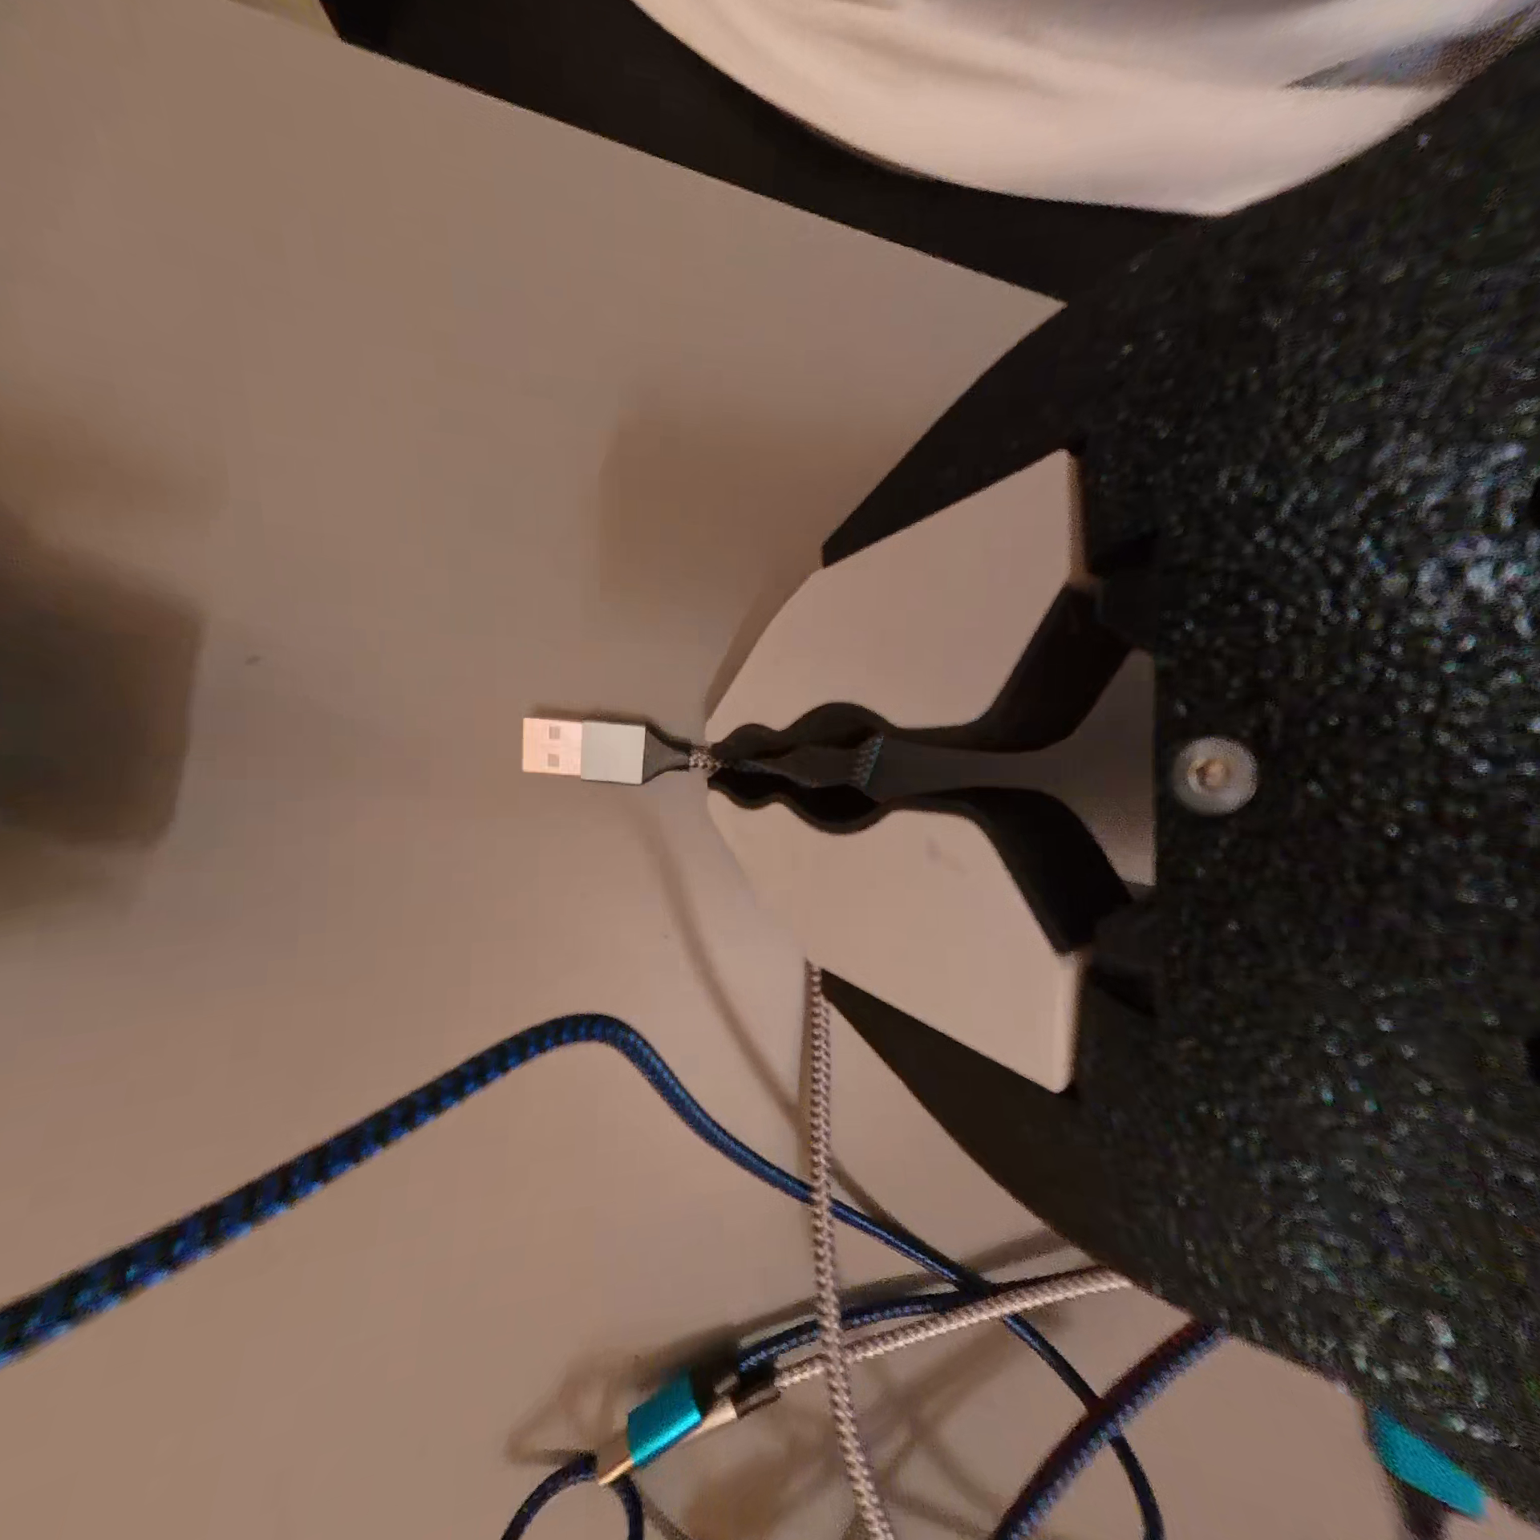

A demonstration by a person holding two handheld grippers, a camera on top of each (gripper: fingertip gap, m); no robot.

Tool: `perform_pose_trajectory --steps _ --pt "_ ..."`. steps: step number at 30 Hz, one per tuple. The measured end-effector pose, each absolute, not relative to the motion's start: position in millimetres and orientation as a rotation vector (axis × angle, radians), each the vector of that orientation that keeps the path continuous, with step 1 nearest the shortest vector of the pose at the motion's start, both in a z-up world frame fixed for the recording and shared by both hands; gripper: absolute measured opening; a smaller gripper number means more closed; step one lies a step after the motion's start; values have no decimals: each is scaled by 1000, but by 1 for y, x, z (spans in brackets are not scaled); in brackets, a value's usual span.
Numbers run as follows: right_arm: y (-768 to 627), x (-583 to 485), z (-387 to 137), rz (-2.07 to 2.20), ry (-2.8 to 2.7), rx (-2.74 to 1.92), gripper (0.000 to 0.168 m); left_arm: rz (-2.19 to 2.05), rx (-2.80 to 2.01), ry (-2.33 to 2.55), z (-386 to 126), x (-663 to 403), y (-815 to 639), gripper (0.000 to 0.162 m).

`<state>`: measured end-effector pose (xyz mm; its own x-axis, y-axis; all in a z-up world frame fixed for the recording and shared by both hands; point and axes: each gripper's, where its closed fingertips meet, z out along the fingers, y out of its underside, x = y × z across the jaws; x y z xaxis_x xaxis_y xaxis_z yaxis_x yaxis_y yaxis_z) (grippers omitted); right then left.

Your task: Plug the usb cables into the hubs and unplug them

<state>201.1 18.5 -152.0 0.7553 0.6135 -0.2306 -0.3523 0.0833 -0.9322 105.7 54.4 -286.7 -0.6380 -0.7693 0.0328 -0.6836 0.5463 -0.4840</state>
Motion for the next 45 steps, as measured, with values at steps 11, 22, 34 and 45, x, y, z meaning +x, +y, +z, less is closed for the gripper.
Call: perform_pose_trajectory --steps 11,22,34,45 --pt "19 198 -153 736 -259 -1311 73 -1022 -1015 2480 -286 112 47 9" --pt "19 197 -153 742 -265 -1316 73 -1050 -759 2613 -287 113 38 16" --pt "21 198 -154 733 -255 -1327 73 -979 -1052 2422 -286 131 44 11" --pt "36 206 -165 511 -237 -1435 73 -871 -1227 2081 -186 142 69 10"
